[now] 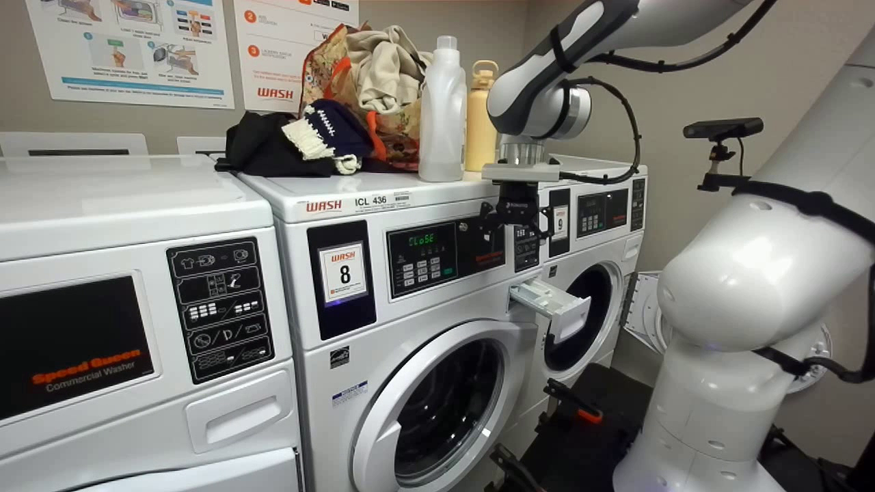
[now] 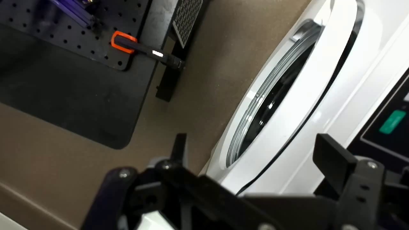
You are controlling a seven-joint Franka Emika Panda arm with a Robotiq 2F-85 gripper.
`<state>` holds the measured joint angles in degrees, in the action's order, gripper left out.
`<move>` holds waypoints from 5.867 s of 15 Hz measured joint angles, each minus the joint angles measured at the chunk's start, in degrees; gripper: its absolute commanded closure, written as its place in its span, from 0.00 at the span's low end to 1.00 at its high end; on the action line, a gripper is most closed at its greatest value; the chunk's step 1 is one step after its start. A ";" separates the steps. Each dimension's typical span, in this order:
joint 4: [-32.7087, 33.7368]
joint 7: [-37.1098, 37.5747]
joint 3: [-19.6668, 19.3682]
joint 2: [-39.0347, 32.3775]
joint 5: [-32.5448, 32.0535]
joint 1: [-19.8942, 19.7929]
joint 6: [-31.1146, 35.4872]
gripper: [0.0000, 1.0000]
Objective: Close the soap tray of the washing machine
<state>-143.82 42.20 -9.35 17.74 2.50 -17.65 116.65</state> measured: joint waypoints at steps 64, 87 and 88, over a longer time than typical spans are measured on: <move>-15.64 30.03 -17.44 -18.72 -20.89 -12.46 40.78 0.00; -7.86 28.35 -11.50 -27.70 -7.96 -4.83 53.69 0.00; -7.08 27.04 -11.49 -28.59 -5.45 -4.07 53.70 0.00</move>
<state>-150.89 69.24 -20.85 -10.85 -2.95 -21.71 170.34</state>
